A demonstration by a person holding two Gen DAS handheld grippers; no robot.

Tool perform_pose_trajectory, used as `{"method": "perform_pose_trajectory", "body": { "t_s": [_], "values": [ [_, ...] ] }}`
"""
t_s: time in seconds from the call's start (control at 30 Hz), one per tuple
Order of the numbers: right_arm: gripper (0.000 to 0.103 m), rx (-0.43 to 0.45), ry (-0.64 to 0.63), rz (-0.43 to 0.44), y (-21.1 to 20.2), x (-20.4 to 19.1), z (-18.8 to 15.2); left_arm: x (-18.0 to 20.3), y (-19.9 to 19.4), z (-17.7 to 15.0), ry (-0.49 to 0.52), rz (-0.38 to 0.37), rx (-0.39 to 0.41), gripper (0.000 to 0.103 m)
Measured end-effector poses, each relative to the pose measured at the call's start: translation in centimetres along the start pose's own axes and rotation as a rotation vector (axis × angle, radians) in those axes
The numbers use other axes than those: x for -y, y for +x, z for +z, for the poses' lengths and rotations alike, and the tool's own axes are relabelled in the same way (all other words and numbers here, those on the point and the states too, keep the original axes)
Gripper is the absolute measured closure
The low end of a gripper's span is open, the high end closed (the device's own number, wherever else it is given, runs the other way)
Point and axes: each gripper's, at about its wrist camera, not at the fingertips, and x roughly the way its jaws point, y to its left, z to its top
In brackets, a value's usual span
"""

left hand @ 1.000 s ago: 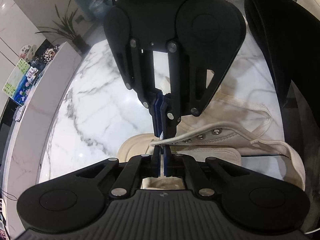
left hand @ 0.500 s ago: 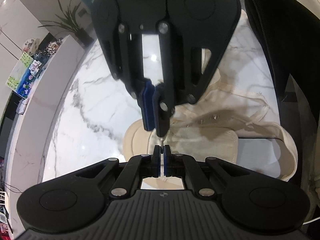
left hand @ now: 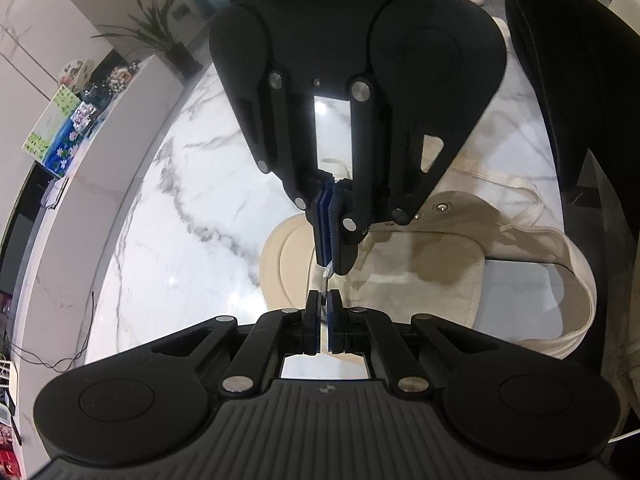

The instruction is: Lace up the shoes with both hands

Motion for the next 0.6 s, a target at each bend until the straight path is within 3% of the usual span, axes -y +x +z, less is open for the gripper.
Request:
{"method": "perform_pose_trajectory", "body": {
  "t_s": [0.6],
  "values": [
    [0.100,-0.092,0.012,-0.011,2.5,-0.1,1.4,0.1,-1.4,-1.3,-0.032,-0.008,0.021,0.100]
  ]
}}
